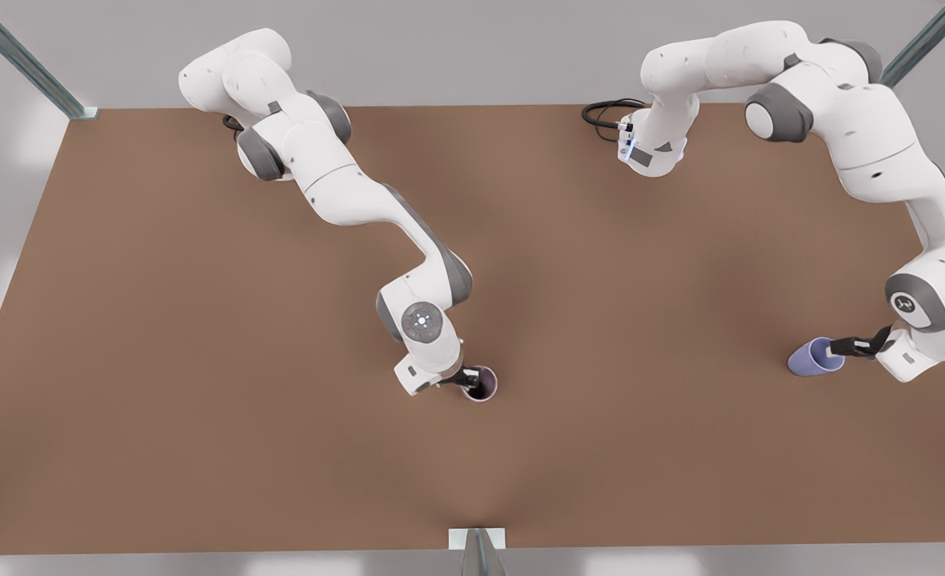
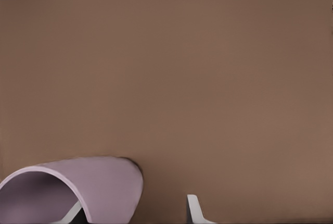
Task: Stack the cups, with the pink cup at the bottom and the purple cup at the top
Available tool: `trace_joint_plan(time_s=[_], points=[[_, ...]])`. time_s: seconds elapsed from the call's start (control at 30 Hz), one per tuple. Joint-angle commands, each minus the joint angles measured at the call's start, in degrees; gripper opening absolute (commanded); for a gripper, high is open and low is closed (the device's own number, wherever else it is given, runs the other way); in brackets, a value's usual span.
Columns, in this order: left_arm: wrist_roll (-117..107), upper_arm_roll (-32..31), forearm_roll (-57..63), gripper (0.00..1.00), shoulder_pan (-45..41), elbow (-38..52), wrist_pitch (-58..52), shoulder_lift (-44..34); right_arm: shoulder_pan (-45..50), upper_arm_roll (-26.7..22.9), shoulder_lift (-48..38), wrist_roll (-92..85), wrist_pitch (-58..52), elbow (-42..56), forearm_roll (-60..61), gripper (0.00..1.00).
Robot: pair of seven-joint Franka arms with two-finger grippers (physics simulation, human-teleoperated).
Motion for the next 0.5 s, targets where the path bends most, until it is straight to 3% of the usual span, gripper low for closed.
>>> trace_joint_plan(time_s=[0.0, 0.2, 0.37, 0.47], points=[[15.9, 0.0, 0.0, 1.0, 0.5, 0.0, 2.0, 0.5, 0.0, 0.0, -0.1, 16.0, 1.1, 0.0, 0.7, 0.74], [15.9, 0.0, 0.0, 1.0, 0.5, 0.0, 2.4, 2.0, -0.1, -0.1, -1.2, 15.9, 1.1, -1.4, 0.7, 0.76], [15.9, 0.0, -0.1, 0.99, 0.5, 0.1, 2.5, 3.5, -0.5, -0.5, -11.0, 13.7, 1.1, -10.0, -1.0, 0.77], [15.9, 0.0, -0.1, 0.69, 0.5, 0.1, 2.4, 4.2, -3.6, -4.1, -27.2, 11.1, -2.6, -21.1, -1.9, 1.0]])
